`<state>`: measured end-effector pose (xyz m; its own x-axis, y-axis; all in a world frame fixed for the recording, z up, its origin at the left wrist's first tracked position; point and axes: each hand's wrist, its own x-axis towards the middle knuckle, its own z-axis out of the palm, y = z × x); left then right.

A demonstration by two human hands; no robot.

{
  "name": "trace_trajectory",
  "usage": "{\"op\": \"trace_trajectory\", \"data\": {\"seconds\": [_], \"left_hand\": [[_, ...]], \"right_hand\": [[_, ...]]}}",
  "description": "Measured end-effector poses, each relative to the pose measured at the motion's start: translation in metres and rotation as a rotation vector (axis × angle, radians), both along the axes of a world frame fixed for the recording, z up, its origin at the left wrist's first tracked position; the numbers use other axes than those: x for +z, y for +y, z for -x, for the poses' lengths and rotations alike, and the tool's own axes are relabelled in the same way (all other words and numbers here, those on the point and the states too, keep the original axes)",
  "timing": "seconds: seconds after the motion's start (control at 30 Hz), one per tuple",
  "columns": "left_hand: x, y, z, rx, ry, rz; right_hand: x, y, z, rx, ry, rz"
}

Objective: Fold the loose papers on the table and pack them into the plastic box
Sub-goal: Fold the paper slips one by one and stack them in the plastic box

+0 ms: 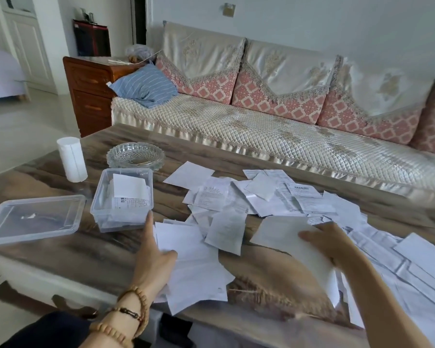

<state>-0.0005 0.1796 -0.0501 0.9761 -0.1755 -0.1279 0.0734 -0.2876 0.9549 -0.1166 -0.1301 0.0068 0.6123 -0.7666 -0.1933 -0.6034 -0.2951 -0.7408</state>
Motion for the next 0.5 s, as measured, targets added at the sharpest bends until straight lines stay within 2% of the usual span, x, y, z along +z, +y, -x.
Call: {"op": "trace_trajectory", "data": {"seconds": [0.07,0.17,0.23,0.3,0.37,0.43,0.5], "left_hand": [[0.000,-0.006,0.003,-0.052,-0.027,-0.049],[0.000,-0.017,0.008,-0.094,0.005,-0.116],[0.000,-0.021,0.011,-0.092,0.080,-0.027],[0.007,-0.024,0.014,-0.100,0.188,0.154],[0.013,-0.025,0.017,-0.139,0.291,0.294],[0.014,-0.025,0.019,-0.205,0.248,0.239],[0.008,-0.024,0.020,-0.166,0.211,0.191]], "right_hand": [[0.010,0.005,0.009,0.001,-0.169,-0.047],[0.014,0.031,0.017,0.098,-0.438,-0.235],[0.012,0.046,0.018,0.196,-0.510,-0.360],[0.005,0.061,0.015,0.352,-0.421,-0.365],[-0.006,0.074,0.006,0.474,-0.217,-0.292],[-0.014,0.084,-0.001,0.574,-0.008,-0.221],[-0.021,0.085,-0.004,0.649,0.134,-0.159]]}}
